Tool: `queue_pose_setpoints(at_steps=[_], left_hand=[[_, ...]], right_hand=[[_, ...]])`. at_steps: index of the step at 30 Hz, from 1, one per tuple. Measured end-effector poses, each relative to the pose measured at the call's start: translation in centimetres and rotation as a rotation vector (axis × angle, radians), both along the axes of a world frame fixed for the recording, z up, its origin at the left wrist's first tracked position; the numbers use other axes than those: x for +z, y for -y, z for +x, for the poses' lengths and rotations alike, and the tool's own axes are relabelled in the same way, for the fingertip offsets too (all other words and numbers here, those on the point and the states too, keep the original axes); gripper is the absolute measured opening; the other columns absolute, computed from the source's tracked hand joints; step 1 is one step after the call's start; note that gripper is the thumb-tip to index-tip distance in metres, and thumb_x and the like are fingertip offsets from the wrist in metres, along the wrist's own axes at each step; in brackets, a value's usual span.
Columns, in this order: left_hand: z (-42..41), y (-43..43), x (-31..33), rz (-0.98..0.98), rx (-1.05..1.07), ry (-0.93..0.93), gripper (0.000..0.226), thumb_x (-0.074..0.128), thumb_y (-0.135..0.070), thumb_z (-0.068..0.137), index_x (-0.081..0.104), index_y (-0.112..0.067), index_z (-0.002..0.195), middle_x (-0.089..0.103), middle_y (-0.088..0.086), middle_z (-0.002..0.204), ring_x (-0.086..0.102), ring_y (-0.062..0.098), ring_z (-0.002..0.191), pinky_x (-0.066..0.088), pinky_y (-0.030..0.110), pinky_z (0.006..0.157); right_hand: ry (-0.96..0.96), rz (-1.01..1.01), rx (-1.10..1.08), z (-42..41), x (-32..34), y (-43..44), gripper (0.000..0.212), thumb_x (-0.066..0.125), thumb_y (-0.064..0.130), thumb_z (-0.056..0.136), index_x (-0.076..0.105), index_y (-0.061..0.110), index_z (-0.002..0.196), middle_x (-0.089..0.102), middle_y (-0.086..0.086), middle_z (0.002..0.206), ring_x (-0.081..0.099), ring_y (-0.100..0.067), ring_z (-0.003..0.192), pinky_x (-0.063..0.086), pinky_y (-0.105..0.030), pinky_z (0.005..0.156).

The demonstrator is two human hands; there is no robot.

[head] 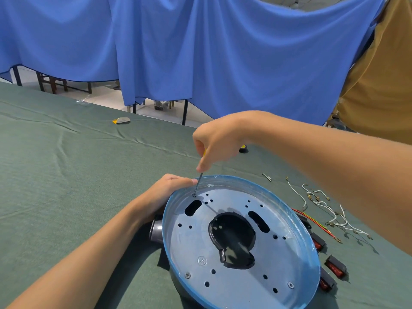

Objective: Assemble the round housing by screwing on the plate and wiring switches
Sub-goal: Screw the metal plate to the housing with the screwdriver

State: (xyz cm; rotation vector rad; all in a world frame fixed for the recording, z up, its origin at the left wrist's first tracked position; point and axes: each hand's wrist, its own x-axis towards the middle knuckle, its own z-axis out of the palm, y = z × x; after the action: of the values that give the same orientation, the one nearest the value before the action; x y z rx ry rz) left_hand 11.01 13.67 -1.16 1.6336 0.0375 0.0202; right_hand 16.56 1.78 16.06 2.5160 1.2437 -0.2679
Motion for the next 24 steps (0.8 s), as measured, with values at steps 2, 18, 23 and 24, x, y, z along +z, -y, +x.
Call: queue_pose_setpoints(at_steps=[2, 18, 23, 24], left_hand=[[0.1, 0.0, -0.1, 0.002, -0.001, 0.0, 0.035, 0.064, -0.044, 0.08, 0.076, -0.013, 0.068, 0.071, 0.005, 0.065, 0.065, 0.016, 0.055, 0.049, 0.022, 0.055], [0.2, -0.1, -0.1, 0.021, -0.028, 0.011, 0.037, 0.067, -0.053, 0.07, 0.078, -0.018, 0.069, 0.073, 0.003, 0.066, 0.068, 0.015, 0.057, 0.05, 0.02, 0.054], [0.2, -0.9, 1.1, 0.096, -0.02, 0.029, 0.026, 0.071, -0.036, 0.081, 0.079, -0.023, 0.102, 0.078, 0.005, 0.096, 0.075, 0.019, 0.086, 0.057, 0.026, 0.073], [0.2, -1.1, 1.5, 0.122, -0.005, 0.045, 0.023, 0.073, -0.03, 0.084, 0.077, -0.025, 0.107, 0.078, 0.003, 0.098, 0.075, 0.017, 0.089, 0.057, 0.025, 0.076]], right_hand=[[0.0, 0.002, 0.051, -0.5, 0.5, -0.1, 0.024, 0.07, 0.03, 0.086, 0.066, 0.008, 0.095, 0.061, -0.002, 0.07, 0.054, -0.015, 0.055, 0.03, -0.01, 0.03], [0.052, 0.031, 0.097, -0.8, 0.0, -0.7, 0.02, 0.066, 0.03, 0.088, 0.067, 0.014, 0.1, 0.07, -0.006, 0.096, 0.065, -0.018, 0.076, 0.042, -0.025, 0.051], [0.142, 0.096, 0.174, -1.0, 0.0, -0.1, 0.008, 0.069, 0.027, 0.086, 0.073, 0.021, 0.087, 0.069, -0.003, 0.088, 0.055, -0.012, 0.072, 0.041, -0.022, 0.049], [0.137, 0.092, 0.173, -1.1, 0.0, -0.1, 0.007, 0.068, 0.026, 0.086, 0.073, 0.021, 0.086, 0.069, -0.003, 0.087, 0.057, -0.013, 0.072, 0.041, -0.022, 0.05]])
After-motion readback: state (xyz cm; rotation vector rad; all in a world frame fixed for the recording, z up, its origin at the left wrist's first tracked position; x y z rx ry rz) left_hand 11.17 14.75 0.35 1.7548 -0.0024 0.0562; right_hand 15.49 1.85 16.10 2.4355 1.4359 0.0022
